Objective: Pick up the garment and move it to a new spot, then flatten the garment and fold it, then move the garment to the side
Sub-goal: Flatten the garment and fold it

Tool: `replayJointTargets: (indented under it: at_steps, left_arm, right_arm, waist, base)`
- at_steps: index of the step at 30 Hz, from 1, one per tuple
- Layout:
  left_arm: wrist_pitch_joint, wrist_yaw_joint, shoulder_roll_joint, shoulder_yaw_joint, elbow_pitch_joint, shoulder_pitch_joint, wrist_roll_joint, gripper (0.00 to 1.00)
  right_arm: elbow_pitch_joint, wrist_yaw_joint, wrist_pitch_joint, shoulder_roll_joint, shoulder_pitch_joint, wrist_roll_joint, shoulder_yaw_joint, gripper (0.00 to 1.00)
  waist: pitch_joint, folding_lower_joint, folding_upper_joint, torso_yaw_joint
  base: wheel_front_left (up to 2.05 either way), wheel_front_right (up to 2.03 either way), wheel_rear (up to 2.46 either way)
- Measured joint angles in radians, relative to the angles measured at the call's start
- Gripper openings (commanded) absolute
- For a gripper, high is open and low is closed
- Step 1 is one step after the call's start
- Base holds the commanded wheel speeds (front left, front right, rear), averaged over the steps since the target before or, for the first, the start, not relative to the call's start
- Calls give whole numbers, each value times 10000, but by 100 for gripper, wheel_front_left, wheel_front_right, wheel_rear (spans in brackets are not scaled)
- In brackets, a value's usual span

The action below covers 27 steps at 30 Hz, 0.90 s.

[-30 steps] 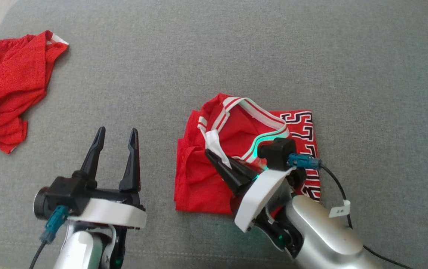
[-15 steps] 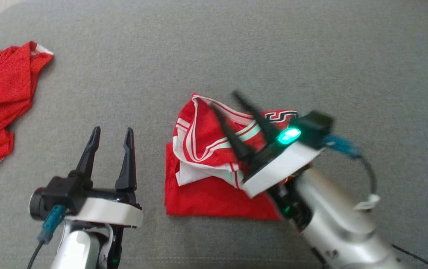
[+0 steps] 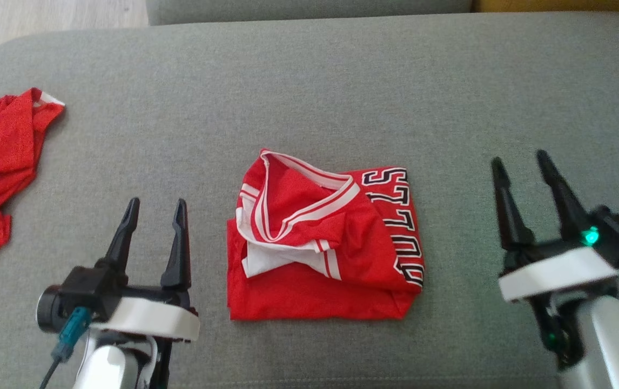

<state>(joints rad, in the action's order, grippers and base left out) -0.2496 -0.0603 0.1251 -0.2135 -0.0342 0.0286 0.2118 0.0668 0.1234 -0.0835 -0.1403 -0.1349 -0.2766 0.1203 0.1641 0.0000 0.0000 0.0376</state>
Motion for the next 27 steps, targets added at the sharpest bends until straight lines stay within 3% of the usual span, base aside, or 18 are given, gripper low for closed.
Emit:
replayJointTargets:
  at_steps: [8, 24, 25, 26, 27]
  left_arm:
    - [38, 0, 180, -36, 8, -290, -23, 100]
    - [150, -17, 274, -115, 21, -295, -12, 100]
    - [150, -27, 274, -128, 23, -295, -4, 100]
    - [150, -29, 276, -146, 23, -295, -4, 100]
    - [150, -29, 276, -171, 25, -295, -4, 100]
  right_arm:
    - [-1827, 0, 848, 102, 1662, 838, -899, 100]
    - [-2336, 0, 1151, 387, 1927, 821, -1043, 100]
    - [-2301, 0, 1200, 393, 1926, 788, -1037, 78]
    - [-2215, 0, 1267, 393, 1926, 748, -1016, 28]
    - [-2096, 0, 1321, 395, 1923, 696, -986, 0]
  waist:
    - [-252, 0, 0, -140]
    - [-217, 0, 0, -151]
    - [-205, 0, 0, -151]
    - [-189, 0, 0, -147]
    - [-167, 0, 0, -140]
  base:
    - [0, 0, 0]
    - [0, 0, 0]
    - [0, 0, 0]
    - [0, 0, 0]
    - [0, 0, 0]
